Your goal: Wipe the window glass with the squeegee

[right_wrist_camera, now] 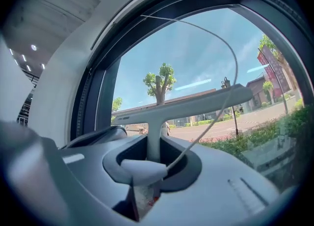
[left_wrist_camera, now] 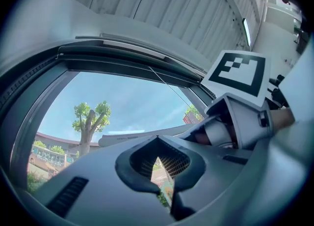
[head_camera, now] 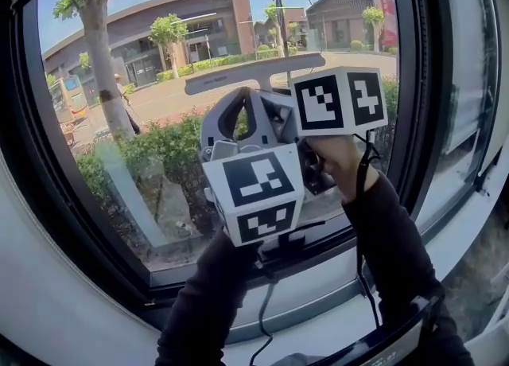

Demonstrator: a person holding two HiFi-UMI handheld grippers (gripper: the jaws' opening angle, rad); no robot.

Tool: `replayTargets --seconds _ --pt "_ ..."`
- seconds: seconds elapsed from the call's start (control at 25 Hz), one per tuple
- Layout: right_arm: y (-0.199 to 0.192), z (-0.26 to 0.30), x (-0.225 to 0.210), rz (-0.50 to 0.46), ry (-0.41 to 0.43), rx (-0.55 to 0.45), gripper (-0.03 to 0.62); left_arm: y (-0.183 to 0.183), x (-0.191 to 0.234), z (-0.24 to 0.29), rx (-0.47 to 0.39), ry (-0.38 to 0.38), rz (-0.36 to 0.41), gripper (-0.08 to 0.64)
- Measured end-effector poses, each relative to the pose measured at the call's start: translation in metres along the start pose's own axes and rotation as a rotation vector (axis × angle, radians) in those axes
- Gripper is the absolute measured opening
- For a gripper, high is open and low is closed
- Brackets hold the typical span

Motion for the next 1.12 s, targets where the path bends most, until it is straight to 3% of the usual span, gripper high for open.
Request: replayTargets --seconds 0.2,0.56,1.12 --pt "0.030 0.009 0.000 0.009 0.017 -0.019 0.067 0.018 0.002 0.012 -0.031 0.022 0.052 -0.005" --pt "0.030 0.016 -0.004 0.026 0.019 0.007 0.067 0.011 0.028 0.013 -0.036 0.069 -0.095 -0.005" --pt "0.016 0.015 -0.001 0.047 0.026 0.071 0.066 -0.003 0.017 0.017 0.031 0.021 -0.126 -0.005"
Point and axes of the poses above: the fingertips, and each gripper's own axes: z forward along the fingers, x to its left, y out of its top, the point moved 5 cm from there along -z, backward along the fingers, and after that the axes turned 12 degrees about -x, right-handed, at the moved point
